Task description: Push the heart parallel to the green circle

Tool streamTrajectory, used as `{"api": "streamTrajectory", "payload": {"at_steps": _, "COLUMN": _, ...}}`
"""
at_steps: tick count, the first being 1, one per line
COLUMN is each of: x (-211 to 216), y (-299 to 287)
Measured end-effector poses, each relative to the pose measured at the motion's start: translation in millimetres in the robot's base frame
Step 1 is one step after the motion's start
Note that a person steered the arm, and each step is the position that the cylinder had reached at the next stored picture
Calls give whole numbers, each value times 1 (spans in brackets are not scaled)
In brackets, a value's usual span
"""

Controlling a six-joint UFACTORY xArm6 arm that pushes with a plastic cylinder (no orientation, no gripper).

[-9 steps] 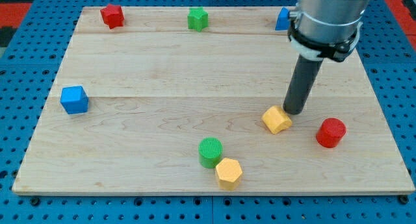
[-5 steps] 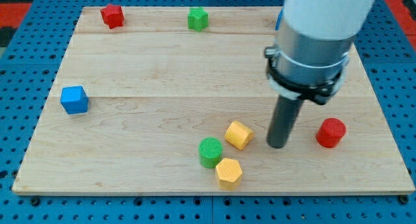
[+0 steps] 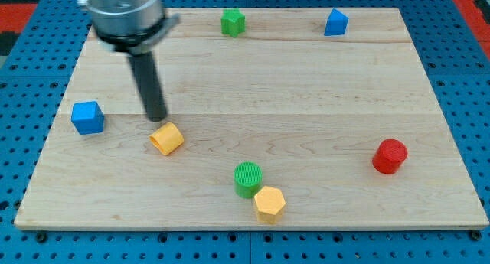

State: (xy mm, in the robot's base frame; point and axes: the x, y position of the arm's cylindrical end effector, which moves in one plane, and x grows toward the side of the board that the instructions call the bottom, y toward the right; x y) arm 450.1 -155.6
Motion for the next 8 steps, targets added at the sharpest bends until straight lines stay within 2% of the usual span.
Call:
{"api": "streamTrajectory", "payload": {"at_steps": 1, "x": -23, "y": 80}}
{"api": "streamTrajectory", "payload": {"at_steps": 2, "x": -6, "y": 89}}
{"api": "streamTrajectory", "payload": {"at_steps": 3, "x": 2, "y": 29}}
{"api": "streamTrajectory", "payload": {"at_steps": 4, "x": 43, "y": 13}}
{"api": "streamTrajectory", "payload": {"at_steps": 6, "x": 12, "y": 95}}
{"api": "streamTrajectory", "payload": {"at_steps": 7, "x": 41, "y": 130}}
{"api": "streamTrajectory", "payload": {"at_steps": 8, "x": 52, "y": 63}}
